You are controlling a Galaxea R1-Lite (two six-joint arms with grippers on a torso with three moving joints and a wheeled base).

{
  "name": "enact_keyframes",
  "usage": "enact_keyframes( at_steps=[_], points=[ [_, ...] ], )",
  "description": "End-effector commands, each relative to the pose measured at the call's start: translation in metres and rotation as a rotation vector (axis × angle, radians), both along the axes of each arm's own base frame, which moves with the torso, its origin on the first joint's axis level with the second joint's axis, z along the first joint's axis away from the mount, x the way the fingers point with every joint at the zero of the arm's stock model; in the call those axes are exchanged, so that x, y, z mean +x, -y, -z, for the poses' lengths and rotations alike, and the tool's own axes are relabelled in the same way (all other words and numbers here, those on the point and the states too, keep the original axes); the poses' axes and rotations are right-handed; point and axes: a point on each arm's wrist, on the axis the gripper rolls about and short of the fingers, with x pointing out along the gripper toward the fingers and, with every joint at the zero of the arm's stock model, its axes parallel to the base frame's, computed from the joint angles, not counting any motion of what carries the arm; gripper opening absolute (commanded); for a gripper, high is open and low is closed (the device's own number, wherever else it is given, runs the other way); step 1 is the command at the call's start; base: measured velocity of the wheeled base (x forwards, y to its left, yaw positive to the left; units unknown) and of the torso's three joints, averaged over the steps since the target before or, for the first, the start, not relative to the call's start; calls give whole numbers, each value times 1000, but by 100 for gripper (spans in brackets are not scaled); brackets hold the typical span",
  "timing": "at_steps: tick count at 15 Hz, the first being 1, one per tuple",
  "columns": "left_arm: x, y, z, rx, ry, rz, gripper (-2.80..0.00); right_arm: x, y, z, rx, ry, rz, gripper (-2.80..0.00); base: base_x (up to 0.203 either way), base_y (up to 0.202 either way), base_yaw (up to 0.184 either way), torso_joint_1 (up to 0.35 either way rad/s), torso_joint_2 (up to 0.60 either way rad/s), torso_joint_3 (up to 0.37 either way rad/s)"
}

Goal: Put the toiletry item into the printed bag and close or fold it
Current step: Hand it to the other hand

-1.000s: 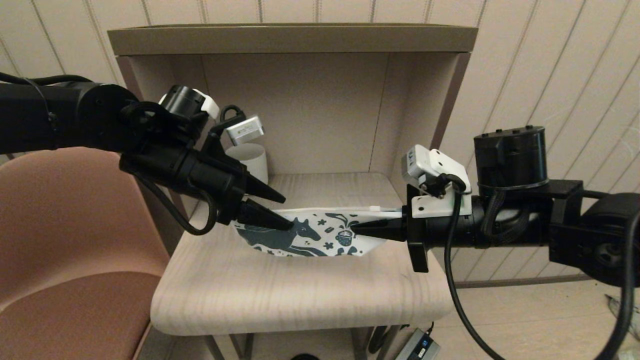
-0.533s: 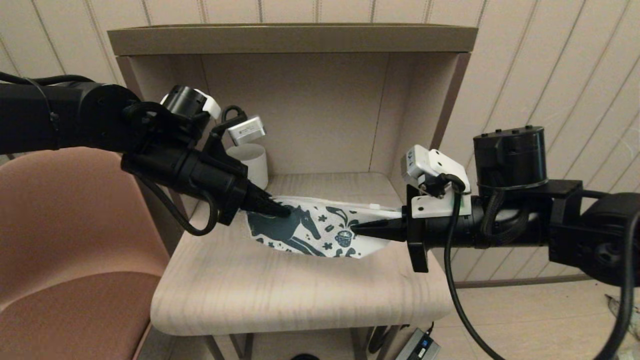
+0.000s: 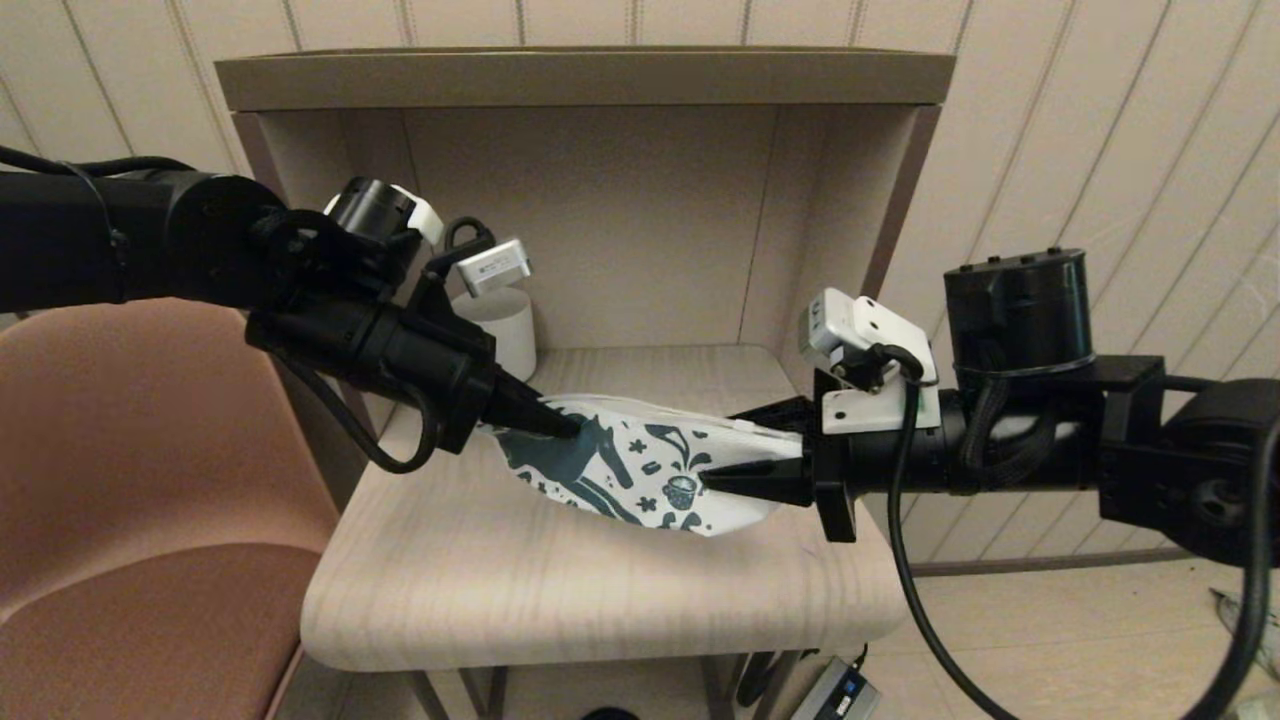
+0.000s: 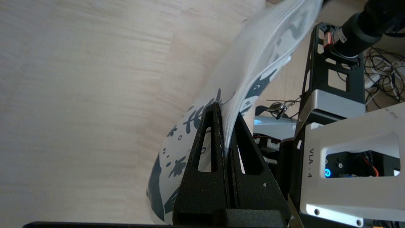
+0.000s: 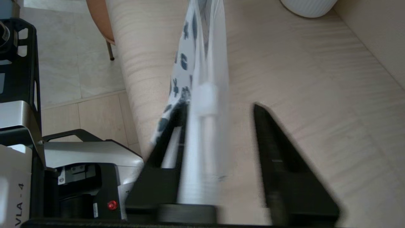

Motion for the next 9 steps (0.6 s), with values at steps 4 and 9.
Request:
enact_keyframes(
  at_steps=[4,9],
  points=[
    [1,-13,-7,-57,-2,6,-280,12,15,-7,15,24,48,-280,0,0,0,0,0,0],
    [7,-50,-17,-169,-14,-17,-280,19,17,-5,12,15,62,-280,0,0,0,0,0,0]
  ],
)
